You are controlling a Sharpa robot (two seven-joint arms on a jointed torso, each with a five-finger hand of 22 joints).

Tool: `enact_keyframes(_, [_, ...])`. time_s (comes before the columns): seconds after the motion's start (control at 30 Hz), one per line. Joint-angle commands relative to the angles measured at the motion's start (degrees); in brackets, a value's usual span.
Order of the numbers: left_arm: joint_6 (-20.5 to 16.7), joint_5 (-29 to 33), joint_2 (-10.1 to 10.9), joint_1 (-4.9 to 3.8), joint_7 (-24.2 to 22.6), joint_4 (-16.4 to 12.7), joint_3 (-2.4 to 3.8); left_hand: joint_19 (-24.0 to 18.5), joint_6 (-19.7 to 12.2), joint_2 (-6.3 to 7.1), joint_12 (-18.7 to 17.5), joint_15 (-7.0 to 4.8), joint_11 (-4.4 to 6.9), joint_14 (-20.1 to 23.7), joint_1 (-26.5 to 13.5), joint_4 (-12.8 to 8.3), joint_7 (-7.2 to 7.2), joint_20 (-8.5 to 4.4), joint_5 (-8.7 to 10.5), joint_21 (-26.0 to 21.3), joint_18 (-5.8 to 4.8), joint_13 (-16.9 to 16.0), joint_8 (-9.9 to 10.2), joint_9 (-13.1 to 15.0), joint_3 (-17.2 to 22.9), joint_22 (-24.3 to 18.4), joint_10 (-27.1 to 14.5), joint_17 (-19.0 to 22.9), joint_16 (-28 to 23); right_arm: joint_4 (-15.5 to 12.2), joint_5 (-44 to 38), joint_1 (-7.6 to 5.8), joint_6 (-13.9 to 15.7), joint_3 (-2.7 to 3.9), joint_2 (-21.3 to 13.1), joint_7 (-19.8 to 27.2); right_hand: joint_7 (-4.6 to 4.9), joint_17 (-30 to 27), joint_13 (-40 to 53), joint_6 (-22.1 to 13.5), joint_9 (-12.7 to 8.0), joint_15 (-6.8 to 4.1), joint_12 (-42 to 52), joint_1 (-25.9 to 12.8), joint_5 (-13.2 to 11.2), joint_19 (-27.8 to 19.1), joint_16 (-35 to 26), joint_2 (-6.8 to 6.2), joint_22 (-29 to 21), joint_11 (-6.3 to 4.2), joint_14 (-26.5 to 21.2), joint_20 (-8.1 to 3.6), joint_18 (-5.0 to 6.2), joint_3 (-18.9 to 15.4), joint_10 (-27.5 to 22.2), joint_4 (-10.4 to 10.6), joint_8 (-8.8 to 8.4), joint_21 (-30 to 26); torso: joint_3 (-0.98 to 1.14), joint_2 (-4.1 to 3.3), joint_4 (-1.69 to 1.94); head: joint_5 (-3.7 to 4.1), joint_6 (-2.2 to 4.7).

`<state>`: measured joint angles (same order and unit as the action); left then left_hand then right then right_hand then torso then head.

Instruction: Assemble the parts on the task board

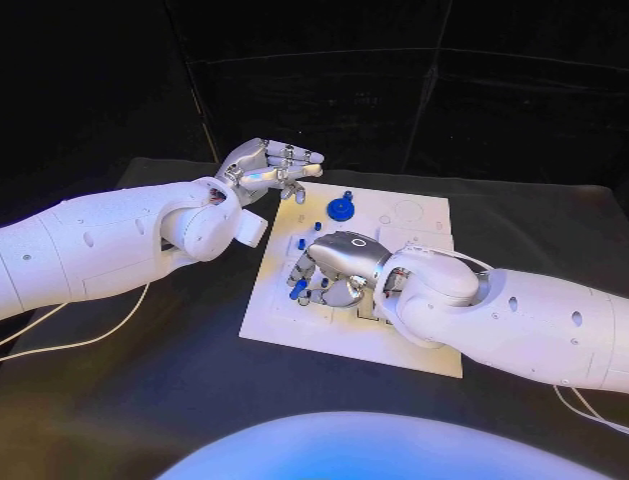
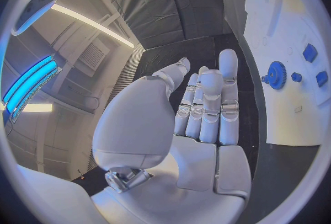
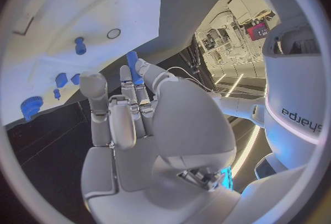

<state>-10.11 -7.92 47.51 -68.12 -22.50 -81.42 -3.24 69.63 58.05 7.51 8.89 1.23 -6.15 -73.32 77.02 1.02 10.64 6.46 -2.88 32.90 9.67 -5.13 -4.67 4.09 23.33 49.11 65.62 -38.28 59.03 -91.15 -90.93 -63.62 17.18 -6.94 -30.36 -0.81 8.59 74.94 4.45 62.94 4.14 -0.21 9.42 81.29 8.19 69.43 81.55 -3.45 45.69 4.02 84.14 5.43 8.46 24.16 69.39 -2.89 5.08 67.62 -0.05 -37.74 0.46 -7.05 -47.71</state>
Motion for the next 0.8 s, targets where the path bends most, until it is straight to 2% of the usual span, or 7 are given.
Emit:
enact_keyframes(0.03, [0.61, 0.22, -0.09, -0.07, -0.44, -0.02, 0.06, -0.11, -0.16, -0.61, 0.38, -0.01, -0.11, 0.24, 0.00, 0.12, 0.07, 0.39, 0.15, -0.27, 0.73, -0.05, 0.09, -0.09, -0.36, -0.05, -0.39, 0.09, -0.20, 0.69, -2.46, 0.13, -2.11, -0.30, 0.33, 0.40, 0.14, 0.82, 0.08, 0.29, -0.06, -0.22, -0.37, 0.46, 0.28, -0.21, 0.16, -0.17, -0.05, 0.28, 3.15, 0.05, -0.40, 0.37, 0.28, 0.01, -0.33, -0.05, 0.04, 0.08, -0.08, -0.26, -0.40])
enact_keyframes(0.2, [0.64, 0.22, -0.13, -0.07, -0.44, 0.05, 0.06, -0.11, -0.16, -0.61, 0.38, -0.01, -0.11, 0.24, 0.00, 0.12, 0.07, 0.39, 0.15, -0.27, 0.73, -0.05, 0.09, -0.09, -0.36, -0.05, -0.39, 0.09, -0.20, 1.43, -3.51, 0.34, -3.48, -0.68, 0.70, -0.36, 0.16, 0.86, 0.08, 0.26, -0.07, -0.20, -0.42, 0.42, 0.29, -0.22, 0.19, -0.19, -0.06, 0.30, 3.15, 0.06, -0.40, 0.39, 0.24, 0.00, -0.36, -0.05, 0.07, 0.11, -0.07, -0.35, -0.60])
enact_keyframes(0.47, [0.68, 0.22, -0.21, -0.07, -0.42, 0.12, 0.06, -0.11, -0.16, -0.61, 0.38, -0.01, -0.11, 0.24, 0.00, 0.12, 0.07, 0.39, 0.15, -0.27, 0.73, -0.05, 0.09, -0.09, -0.36, -0.05, -0.39, 0.09, -0.20, 2.05, -4.86, 0.42, -4.02, -0.79, 0.98, -1.77, 0.17, 0.87, 0.08, 0.26, -0.08, -0.19, -0.45, 0.37, 0.28, -0.21, 0.20, -0.20, 0.00, 0.32, 3.15, 0.07, -0.41, 0.40, 0.23, 0.00, -0.37, -0.02, 0.03, 0.12, -0.07, -0.38, -0.68])
enact_keyframes(0.8, [0.71, 0.22, -0.19, -0.07, -0.43, 0.12, 0.06, -0.11, -0.16, -0.61, 0.38, -0.01, -0.11, 0.24, 0.00, 0.12, 0.07, 0.39, 0.15, -0.27, 0.73, -0.05, 0.09, -0.09, -0.36, -0.05, -0.39, 0.09, -0.20, 2.35, -7.20, 0.59, -2.02, -0.82, 1.04, -4.70, 0.18, 0.81, 0.09, 0.32, -0.07, -0.16, -0.48, 0.29, 0.27, -0.20, 0.17, -0.11, 0.06, 0.33, 3.14, 0.09, -0.42, 0.48, 0.27, 0.03, -0.37, 0.02, 0.04, 0.11, -0.07, -0.50, -0.70])
